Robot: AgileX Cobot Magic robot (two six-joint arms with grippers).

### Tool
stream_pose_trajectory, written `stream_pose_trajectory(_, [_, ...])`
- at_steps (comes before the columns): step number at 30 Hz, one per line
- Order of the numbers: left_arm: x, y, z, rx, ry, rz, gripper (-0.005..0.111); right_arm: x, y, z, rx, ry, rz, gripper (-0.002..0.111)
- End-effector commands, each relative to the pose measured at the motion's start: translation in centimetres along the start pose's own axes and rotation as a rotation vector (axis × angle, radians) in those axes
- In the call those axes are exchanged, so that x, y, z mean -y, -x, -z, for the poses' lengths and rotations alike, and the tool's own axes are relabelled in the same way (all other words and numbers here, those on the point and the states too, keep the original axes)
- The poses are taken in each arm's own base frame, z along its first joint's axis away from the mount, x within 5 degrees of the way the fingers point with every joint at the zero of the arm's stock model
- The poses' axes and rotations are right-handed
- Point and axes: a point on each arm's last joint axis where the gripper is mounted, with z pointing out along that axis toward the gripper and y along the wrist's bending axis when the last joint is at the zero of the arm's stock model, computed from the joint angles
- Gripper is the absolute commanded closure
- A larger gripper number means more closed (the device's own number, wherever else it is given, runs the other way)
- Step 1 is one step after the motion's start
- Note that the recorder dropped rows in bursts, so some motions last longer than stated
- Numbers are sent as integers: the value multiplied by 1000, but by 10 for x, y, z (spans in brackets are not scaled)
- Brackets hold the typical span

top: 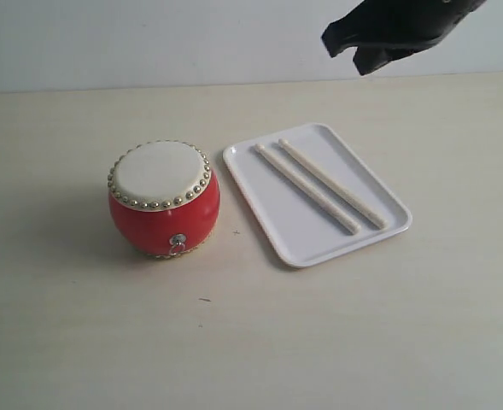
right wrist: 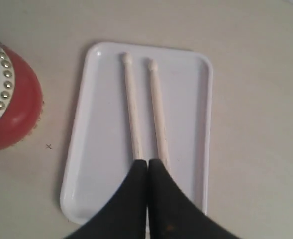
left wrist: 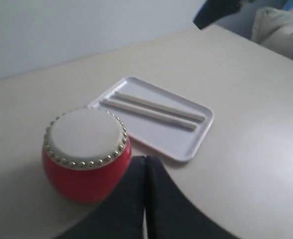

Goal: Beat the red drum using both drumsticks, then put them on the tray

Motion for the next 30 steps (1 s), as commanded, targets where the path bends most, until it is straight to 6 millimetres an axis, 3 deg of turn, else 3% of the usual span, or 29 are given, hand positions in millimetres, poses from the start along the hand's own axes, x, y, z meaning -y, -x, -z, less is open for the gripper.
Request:
stream_pose_trajectory(1, [-6, -12, 6, 99, 91, 4, 107, -7, -38, 46, 167, 6, -34, 108])
stream_pose_trajectory(7, [-14, -8, 7, 189, 176, 28, 107, -15, -111, 87, 424, -25, -52, 108])
stream_pose_trajectory(13, [-15, -6, 9, 226, 189, 48, 107, -21, -174, 104, 567, -42, -49, 108])
stream_pose_trajectory(19, [-17, -3, 11, 256, 219, 52, 107, -25, -201, 120, 601, -34, -41, 108])
stream_pose_trajectory(30, [-17, -3, 11, 256, 219, 52, 107, -27, -208, 133, 667, -37, -35, 108])
